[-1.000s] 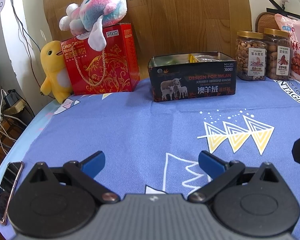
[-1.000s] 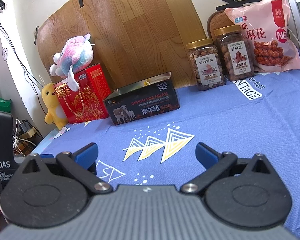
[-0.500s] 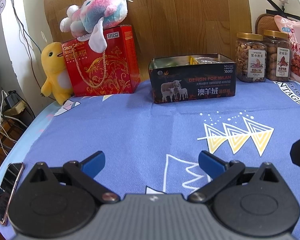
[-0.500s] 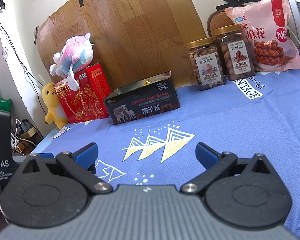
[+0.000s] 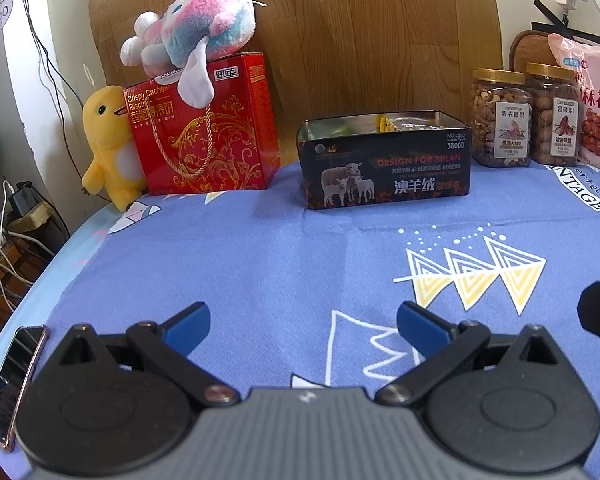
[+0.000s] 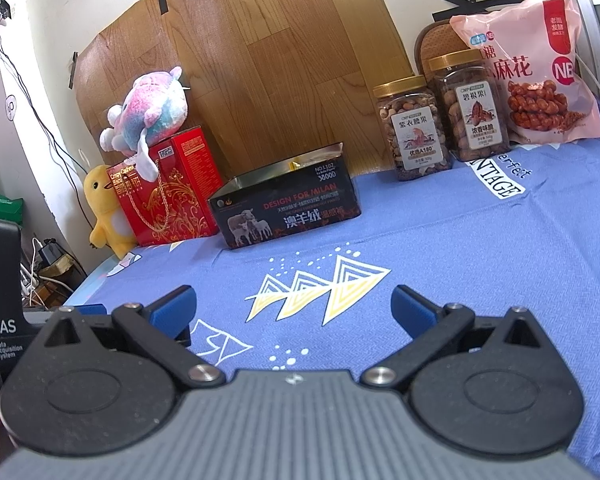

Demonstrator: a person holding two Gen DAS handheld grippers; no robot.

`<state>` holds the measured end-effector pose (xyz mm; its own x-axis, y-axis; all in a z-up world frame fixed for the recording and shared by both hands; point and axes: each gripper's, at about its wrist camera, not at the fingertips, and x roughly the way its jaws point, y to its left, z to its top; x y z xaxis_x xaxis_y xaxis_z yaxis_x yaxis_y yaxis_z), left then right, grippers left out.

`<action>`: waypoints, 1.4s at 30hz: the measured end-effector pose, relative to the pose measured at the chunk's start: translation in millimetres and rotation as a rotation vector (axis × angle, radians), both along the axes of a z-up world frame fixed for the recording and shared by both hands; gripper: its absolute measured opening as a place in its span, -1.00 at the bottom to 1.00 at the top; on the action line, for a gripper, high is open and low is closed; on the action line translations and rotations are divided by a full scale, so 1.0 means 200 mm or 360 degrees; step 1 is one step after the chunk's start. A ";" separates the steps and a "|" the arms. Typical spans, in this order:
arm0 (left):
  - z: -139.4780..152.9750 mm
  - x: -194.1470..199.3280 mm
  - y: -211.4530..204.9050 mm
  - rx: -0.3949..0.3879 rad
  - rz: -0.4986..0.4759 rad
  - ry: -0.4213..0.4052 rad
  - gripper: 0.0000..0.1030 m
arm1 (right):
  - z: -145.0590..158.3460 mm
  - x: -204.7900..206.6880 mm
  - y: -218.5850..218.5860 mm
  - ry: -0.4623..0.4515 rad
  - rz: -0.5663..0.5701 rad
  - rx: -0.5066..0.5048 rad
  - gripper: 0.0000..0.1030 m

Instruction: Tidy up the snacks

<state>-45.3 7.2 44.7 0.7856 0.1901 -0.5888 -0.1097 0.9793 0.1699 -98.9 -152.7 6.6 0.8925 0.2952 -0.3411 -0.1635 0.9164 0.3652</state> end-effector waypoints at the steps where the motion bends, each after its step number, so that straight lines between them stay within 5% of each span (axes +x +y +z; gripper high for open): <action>1: 0.00 0.00 0.00 0.0000 0.0000 0.0000 1.00 | 0.00 0.00 0.00 0.0000 -0.0001 0.0000 1.00; 42: -0.01 0.00 -0.01 0.0005 -0.0009 0.0020 1.00 | 0.00 0.00 0.00 0.0001 -0.0001 0.0001 1.00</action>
